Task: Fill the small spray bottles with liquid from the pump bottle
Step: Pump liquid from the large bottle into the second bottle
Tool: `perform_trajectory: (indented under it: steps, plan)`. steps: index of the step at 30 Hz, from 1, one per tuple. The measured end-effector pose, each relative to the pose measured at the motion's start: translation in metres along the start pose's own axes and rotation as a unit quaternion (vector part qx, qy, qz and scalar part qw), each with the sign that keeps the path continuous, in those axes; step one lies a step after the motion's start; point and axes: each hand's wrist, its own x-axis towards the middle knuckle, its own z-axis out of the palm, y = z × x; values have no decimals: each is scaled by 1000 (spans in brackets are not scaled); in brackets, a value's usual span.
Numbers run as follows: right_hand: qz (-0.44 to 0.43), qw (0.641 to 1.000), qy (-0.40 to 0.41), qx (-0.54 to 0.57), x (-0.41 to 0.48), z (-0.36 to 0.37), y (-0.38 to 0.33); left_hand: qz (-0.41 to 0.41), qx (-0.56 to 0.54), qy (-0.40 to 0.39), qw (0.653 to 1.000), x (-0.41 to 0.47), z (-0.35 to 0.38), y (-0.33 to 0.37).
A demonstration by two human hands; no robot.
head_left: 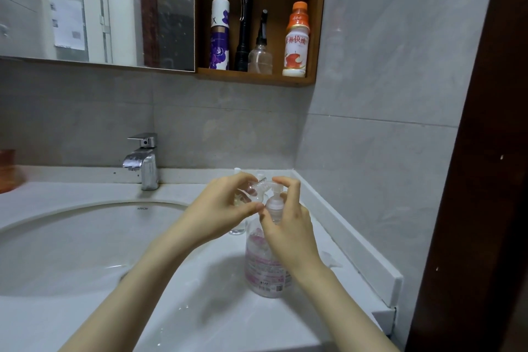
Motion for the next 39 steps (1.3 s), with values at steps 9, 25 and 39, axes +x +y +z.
perform_trajectory:
  steps: [9, 25, 39]
  plan:
    - [-25, 999, 29, 25, 4, 5, 2, 0, -5, 1, 1000, 0, 1, -3]
    - [140, 989, -35, 5, 75, -24, -27, -36, 3, -9, 999, 0, 0, 7]
    - [271, 903, -323, -86, 99, -19, -34, -28, -9, -14, 999, 0, -1, 6]
